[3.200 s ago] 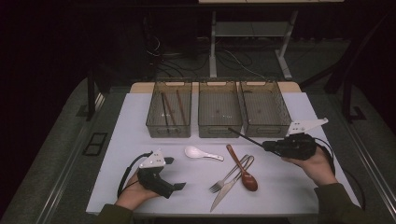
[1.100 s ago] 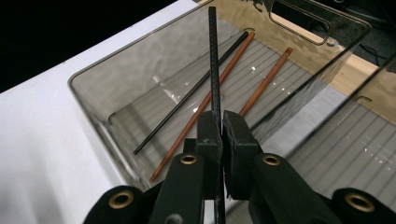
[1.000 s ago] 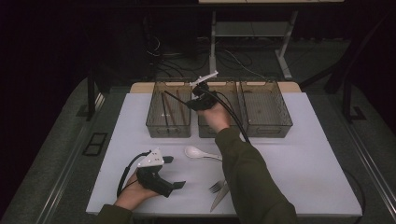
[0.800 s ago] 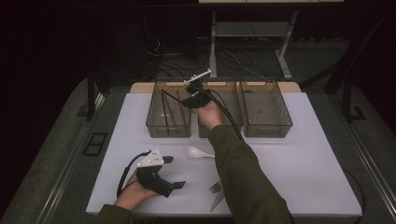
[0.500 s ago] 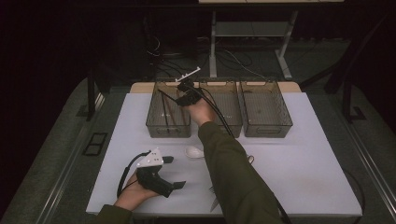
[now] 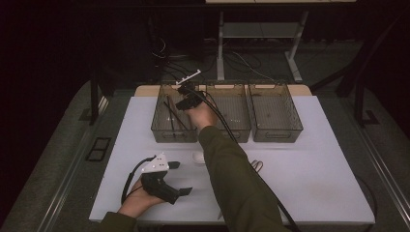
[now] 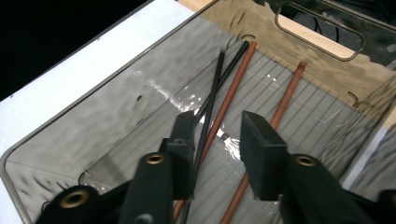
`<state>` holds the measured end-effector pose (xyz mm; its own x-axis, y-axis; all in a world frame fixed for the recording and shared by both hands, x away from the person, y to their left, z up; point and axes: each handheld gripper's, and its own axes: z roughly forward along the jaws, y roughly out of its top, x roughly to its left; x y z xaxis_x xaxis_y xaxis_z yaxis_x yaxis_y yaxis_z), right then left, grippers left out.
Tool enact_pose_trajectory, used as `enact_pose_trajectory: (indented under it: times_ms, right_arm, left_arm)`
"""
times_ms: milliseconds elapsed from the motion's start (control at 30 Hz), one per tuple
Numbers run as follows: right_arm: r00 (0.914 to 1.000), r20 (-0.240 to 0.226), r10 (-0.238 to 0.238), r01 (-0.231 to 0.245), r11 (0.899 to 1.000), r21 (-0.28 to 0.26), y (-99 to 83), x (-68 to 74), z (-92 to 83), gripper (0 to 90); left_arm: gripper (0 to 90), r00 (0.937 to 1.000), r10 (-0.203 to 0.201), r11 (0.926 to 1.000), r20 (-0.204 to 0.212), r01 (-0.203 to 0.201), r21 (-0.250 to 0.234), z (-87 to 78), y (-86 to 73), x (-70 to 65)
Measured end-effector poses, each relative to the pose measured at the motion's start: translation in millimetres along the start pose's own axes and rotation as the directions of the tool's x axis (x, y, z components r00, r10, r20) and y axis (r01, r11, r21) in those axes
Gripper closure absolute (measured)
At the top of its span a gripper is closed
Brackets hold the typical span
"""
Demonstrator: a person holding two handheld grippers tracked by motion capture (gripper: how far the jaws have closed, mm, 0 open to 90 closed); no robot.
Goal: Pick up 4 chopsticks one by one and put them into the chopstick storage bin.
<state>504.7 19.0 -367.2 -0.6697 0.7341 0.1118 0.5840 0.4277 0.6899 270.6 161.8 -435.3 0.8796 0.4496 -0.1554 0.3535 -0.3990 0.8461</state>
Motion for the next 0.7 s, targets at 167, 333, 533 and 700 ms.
enact_pose_trajectory:
  times_ms: [167, 333, 533, 700]
  right_arm:
    - [0.9996, -0.029, -0.001, 0.001, 1.000, -0.004, -1.5, -3.0, -6.4, 53.5]
    - [0.9963, -0.085, -0.014, 0.012, 1.000, -0.019, -11.7, -9.7, -16.4, 45.2]
    - [0.9943, -0.103, -0.028, 0.023, 0.998, -0.050, -27.7, -17.4, -31.9, 37.4]
    - [0.9908, -0.127, -0.045, 0.036, 0.996, -0.076, -42.5, -19.2, -46.3, 35.0]
  left_arm:
    - [0.0, 1.0000, 0.004, 1.0000, -0.002, -0.004, 0.005, 0.1, 0.0, 0.3]
    - [0.0, 1.0000, 0.008, 0.9999, -0.001, -0.008, 0.013, -0.3, -0.2, 0.7]
    - [0.0, 0.9999, 0.009, 0.9999, -0.005, -0.009, 0.014, 0.7, 0.1, 1.1]
    - [0.0, 0.9999, 0.009, 0.9999, -0.006, -0.009, 0.013, 1.6, -0.3, 0.9]
